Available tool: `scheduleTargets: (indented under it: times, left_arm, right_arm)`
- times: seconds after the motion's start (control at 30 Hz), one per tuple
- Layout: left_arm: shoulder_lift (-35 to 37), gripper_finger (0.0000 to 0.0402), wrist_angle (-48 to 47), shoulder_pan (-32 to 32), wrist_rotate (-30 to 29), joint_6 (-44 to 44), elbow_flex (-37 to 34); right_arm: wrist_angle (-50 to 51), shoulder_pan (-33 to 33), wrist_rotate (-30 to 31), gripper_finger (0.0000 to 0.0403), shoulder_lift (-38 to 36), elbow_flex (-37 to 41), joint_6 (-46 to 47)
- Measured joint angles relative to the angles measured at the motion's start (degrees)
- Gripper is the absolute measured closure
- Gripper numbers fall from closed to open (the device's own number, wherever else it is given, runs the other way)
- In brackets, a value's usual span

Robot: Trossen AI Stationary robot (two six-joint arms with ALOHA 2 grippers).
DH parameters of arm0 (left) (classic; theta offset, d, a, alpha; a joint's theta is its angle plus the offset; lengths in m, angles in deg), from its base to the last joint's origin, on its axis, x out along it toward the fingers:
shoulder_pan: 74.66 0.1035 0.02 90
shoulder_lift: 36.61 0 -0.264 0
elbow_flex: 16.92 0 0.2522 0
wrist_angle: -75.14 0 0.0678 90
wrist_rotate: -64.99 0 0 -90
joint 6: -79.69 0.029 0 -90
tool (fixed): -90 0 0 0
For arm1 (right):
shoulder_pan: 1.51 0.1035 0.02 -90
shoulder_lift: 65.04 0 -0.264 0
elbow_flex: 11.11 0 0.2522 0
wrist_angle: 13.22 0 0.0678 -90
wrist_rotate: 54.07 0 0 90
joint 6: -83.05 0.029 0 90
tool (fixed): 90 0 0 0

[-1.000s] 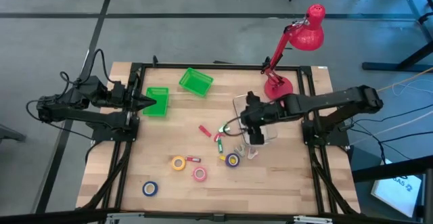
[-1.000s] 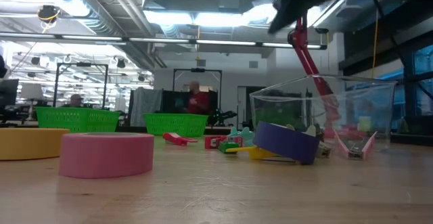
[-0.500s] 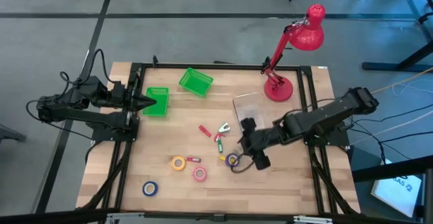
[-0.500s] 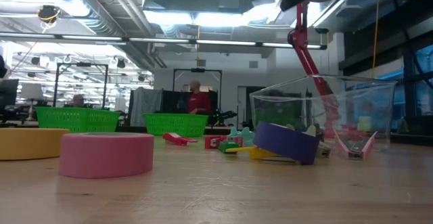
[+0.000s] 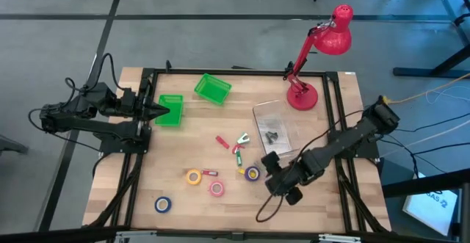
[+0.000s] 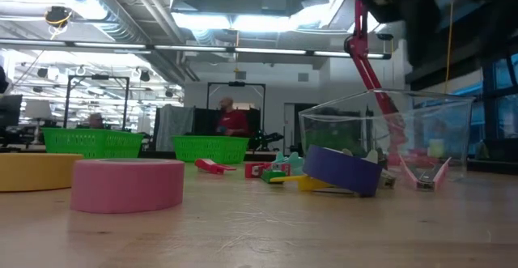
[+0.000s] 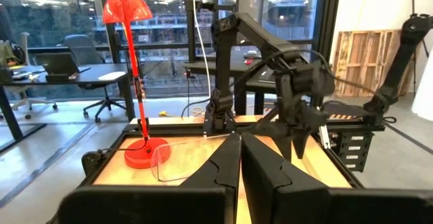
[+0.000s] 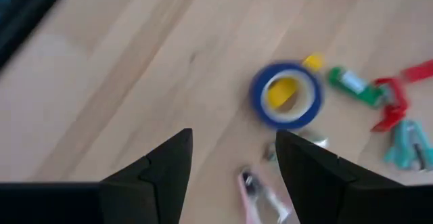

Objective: Pick and place Stapler, Stapler remover, tape
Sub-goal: Put the pink staple remover into the transparent bin

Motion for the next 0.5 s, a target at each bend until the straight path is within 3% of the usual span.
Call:
scheduleTargets:
  times: [0.27,0.5]
  left_arm:
    - [0.0,0.0395,0.0,0.0,0.0,0.0,0.0]
    - [0.0,0.0391,0.0,0.0,0.0,0.0,0.0]
  right_arm:
    - [10.7,2.1,0.0,0.0187,5.6,0.9,-6.2]
    - [7.8,-0.3,0.0,0.0187,8.4,3.3,-13.9]
